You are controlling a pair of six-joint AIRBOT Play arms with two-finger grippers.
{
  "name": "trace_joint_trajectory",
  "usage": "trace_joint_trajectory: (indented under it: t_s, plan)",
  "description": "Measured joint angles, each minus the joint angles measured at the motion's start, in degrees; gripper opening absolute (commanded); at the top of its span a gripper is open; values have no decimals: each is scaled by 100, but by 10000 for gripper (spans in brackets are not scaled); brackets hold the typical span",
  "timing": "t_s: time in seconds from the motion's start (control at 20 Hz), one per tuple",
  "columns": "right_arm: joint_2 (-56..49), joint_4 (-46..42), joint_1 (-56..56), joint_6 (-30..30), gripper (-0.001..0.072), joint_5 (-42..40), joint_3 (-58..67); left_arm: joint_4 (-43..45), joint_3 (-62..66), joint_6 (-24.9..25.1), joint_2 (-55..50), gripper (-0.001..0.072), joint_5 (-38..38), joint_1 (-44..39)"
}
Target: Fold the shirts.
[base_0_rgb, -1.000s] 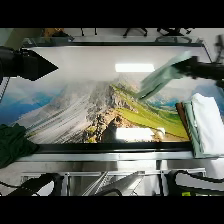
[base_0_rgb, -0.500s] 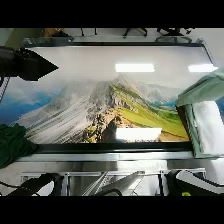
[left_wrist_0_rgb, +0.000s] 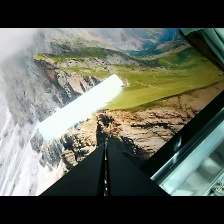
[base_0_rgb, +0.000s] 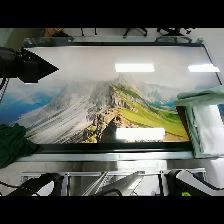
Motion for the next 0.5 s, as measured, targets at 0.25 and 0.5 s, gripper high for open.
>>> trace_joint_trajectory:
  t_s: [0.25, 0.5]
  plan:
    - [72, -1198, -4, 1213, 15, 699, 0, -26, 0, 197, -4, 12, -101, -2]
    - [42, -3434, -7, 2076, 635, 1823, 2, -33, 0, 348, -4, 12, -203, -2]
